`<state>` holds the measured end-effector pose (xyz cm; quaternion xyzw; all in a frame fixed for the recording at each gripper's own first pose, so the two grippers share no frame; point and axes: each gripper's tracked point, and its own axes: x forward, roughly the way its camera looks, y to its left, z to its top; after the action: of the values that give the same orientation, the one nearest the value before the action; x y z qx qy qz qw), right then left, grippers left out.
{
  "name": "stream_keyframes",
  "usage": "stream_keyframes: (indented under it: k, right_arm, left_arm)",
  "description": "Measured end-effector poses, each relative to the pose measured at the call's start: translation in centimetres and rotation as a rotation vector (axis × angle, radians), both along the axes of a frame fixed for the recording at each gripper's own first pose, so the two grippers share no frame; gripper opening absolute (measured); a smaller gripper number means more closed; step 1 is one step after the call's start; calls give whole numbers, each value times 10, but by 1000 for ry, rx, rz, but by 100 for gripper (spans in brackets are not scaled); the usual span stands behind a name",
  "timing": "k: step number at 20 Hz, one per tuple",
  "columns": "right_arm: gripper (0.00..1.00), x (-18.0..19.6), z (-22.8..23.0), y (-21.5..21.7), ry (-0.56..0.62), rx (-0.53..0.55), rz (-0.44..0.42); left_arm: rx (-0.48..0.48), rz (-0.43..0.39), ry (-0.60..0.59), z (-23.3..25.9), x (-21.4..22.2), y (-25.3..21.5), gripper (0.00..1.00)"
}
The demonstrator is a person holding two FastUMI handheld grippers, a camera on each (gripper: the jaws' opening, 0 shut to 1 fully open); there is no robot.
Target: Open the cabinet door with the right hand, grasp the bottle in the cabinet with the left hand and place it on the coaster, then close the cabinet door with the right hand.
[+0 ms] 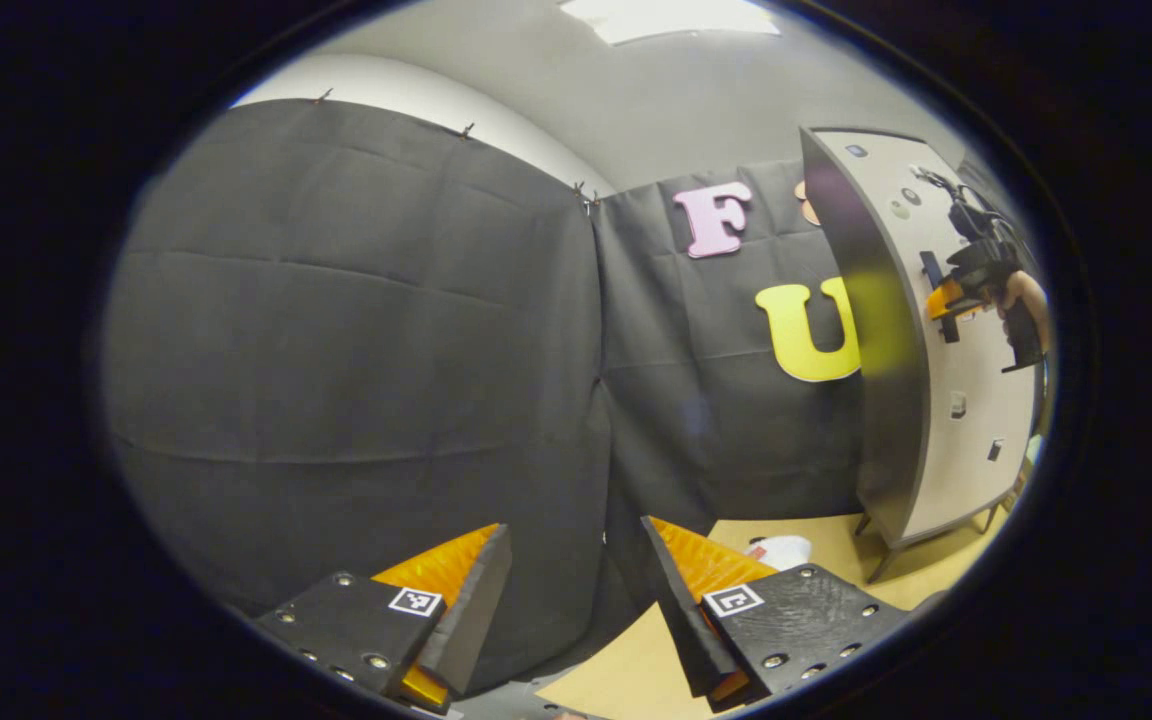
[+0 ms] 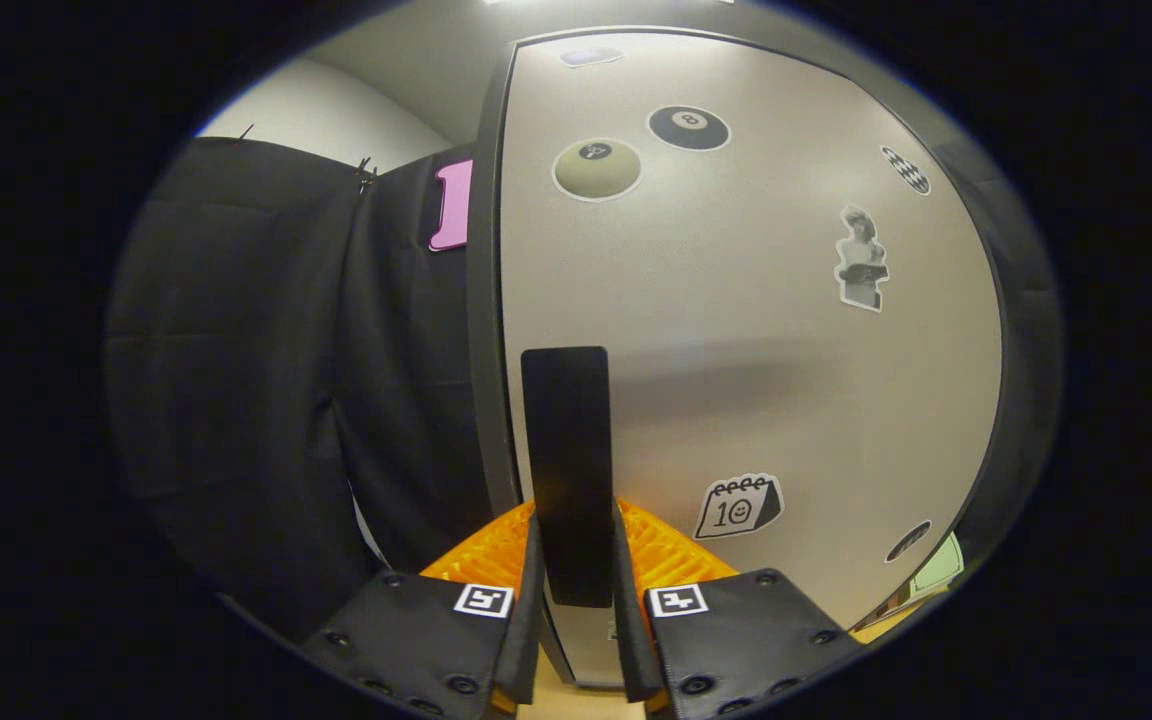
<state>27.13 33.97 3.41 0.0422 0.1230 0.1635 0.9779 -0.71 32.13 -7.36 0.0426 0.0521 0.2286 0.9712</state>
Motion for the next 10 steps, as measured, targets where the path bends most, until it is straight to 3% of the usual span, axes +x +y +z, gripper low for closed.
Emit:
stream_keyframes:
  k: [2, 3, 4, 5, 10]
  right_arm:
    - [28, -3, -2, -1, 23, -6, 28]
    - [16, -6, -1, -1, 28, 7, 31]
    - [12, -5, -1, -1, 29, 0, 40]
    - [16, -7, 0, -2, 30, -5, 47]
    - [12, -24, 4, -6, 48, 18, 99]
  left_arm:
    - [0, -10, -5, 2, 1, -1, 77]
    - [1, -18, -10, 2, 0, -2, 77]
    - [2, -26, -18, 5, 1, -3, 79]
    - [3, -34, -24, 6, 2, -5, 79]
    - [1, -78, -36, 15, 1, -13, 79]
